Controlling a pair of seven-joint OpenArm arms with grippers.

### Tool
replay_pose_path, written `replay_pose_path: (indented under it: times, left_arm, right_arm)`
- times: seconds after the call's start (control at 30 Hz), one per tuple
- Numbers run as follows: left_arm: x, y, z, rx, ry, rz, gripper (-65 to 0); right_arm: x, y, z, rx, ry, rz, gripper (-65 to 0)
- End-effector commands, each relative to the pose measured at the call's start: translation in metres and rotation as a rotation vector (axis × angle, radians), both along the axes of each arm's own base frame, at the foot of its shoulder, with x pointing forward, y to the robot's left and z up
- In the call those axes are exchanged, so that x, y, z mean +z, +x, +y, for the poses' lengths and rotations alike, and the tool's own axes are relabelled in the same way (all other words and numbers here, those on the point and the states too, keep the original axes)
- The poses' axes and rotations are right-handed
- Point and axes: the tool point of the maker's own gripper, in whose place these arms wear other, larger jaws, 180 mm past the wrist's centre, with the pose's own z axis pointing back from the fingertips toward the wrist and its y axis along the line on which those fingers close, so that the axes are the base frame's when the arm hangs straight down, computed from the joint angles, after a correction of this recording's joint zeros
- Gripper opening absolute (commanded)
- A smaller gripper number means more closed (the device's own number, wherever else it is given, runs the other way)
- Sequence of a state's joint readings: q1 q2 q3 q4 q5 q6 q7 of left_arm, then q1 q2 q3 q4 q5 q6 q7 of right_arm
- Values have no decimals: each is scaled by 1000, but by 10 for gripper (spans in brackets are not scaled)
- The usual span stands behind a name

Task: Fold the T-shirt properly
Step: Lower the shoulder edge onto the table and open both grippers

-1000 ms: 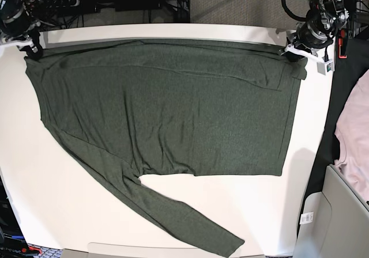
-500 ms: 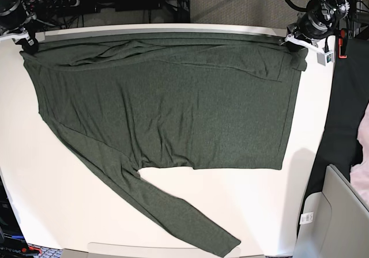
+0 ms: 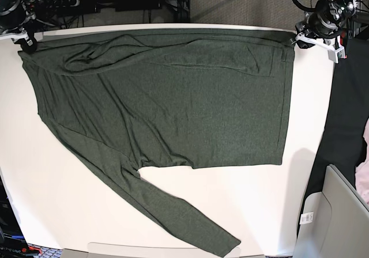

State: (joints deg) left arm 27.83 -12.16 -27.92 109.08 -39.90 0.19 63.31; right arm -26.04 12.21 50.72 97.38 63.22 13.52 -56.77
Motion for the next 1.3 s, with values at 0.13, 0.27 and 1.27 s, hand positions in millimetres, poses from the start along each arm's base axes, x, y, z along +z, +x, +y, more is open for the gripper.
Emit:
replay_pose_path:
  times: [0.13, 0.27, 1.27]
  left_arm:
    - [15, 9, 6, -8, 29, -47, -504]
    - [21, 22, 5, -8, 28, -81, -504]
    - [30, 44, 0, -25, 11, -122, -505]
  right_arm:
    - [10, 2, -7, -1, -22, -24, -639]
    - [6, -5, -6, 0, -22, -2, -639]
    - [-44, -39, 18, -136, 151, 283, -482]
